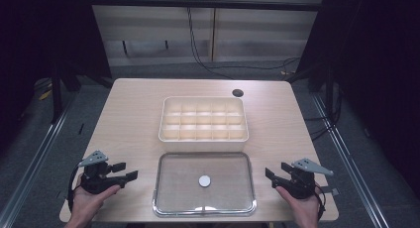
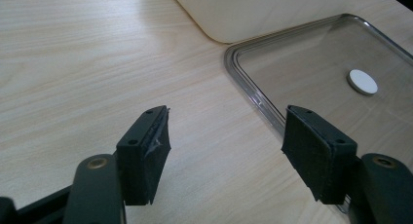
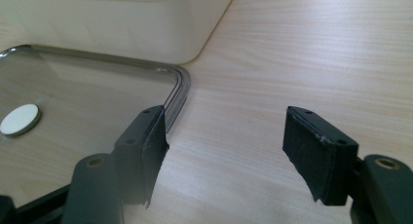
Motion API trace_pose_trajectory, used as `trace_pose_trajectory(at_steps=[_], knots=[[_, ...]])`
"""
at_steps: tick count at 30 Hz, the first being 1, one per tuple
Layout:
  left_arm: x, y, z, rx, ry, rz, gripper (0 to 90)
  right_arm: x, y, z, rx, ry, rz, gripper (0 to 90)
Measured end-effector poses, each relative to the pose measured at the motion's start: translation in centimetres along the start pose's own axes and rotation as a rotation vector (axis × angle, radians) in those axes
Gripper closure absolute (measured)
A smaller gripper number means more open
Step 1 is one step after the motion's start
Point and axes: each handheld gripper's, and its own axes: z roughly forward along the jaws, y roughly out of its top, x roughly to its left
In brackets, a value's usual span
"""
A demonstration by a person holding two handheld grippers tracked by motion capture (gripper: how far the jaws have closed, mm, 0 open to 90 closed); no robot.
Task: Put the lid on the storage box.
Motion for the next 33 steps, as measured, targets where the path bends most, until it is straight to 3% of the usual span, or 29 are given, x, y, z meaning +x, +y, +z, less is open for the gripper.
trace_pose_trajectory(at_steps=[3, 4, 5, 6, 9, 10, 16, 17, 23, 26, 33], knots=[[0.0, 0.0, -0.1, 0.002, 0.001, 0.002, 33.3, 0.0, -0.1, 0.0, 0.013, 0.008, 0.010, 32.7], [-0.1, -0.1, -0.1, 0.004, 0.000, -0.003, 32.6, 0.1, -0.1, -0.1, 0.013, 0.012, 0.006, 38.4], [-0.1, -0.1, -0.1, 0.004, 0.000, -0.003, 32.3, 0.1, -0.1, -0.1, 0.013, 0.012, 0.006, 38.4], [-0.3, -0.2, -0.1, 0.016, -0.002, 0.004, 31.9, 0.2, 0.0, -0.1, 0.020, 0.041, 0.016, 41.0], [-0.5, -0.2, 0.0, 0.023, -0.007, 0.012, 31.0, 0.4, 0.0, 0.0, 0.027, 0.044, 0.003, 41.3], [-0.7, -0.2, 0.0, 0.028, -0.011, 0.019, 31.2, 0.6, 0.0, 0.0, 0.031, 0.064, 0.007, 42.7], [-1.2, -0.3, -0.3, 0.034, -0.004, 0.029, 31.7, 1.1, 0.8, -0.7, -0.002, 0.073, 0.028, 49.2], [-1.3, -0.3, -0.4, 0.031, -0.002, 0.022, 32.8, 1.1, 0.9, -0.8, 0.005, 0.096, 0.033, 49.8], [-1.7, -0.2, -0.5, 0.031, -0.021, 0.023, 34.8, 2.0, 1.4, -0.7, 0.027, 0.159, 0.024, 48.2], [-2.2, 0.4, -0.3, 0.027, -0.038, 0.041, 36.3, 2.8, 2.1, -0.4, 0.026, 0.188, 0.011, 46.7], [-3.1, 1.7, 0.6, 0.040, -0.064, 0.083, 39.3, 3.3, 3.6, -0.2, 0.007, 0.225, 0.006, 42.8]])
